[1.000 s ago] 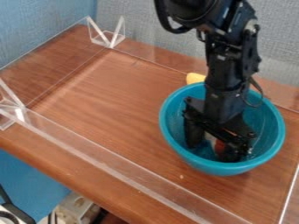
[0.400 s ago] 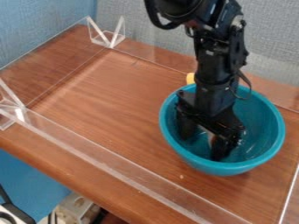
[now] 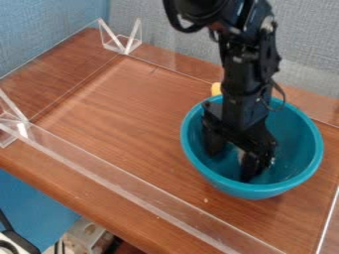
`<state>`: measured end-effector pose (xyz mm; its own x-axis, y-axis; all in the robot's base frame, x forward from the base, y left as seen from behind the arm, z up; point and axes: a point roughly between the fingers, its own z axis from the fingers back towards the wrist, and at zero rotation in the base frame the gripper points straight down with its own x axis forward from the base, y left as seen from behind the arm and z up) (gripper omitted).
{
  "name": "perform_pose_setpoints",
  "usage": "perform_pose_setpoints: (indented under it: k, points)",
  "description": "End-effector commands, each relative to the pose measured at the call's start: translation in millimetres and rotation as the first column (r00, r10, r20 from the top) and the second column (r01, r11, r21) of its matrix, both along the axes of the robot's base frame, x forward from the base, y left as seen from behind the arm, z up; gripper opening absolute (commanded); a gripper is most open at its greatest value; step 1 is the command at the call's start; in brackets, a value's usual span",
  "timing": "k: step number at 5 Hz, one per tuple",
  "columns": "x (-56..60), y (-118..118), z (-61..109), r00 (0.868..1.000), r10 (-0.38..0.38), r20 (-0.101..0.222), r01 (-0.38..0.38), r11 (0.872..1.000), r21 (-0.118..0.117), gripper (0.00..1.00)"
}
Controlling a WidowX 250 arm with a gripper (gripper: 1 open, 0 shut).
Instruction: Remove the mushroom from the blue bowl and put it on the table
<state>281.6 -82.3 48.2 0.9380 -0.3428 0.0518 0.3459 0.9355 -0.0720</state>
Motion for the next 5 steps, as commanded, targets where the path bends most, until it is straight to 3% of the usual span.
perform_pose_setpoints:
  k: [1, 4, 5]
  points:
    - [-3.7, -13.5, 16.9, 0.996, -0.009, 0.084, 0.011, 1.0, -0.022, 1.0]
    - [8.9, -17.2, 37.2, 0.987, -0.114, 0.112, 0.117, 0.993, -0.02, 1.0]
    - [12.0, -12.1, 34.2, 0.989, -0.095, 0.111, 0.098, 0.995, -0.024, 1.0]
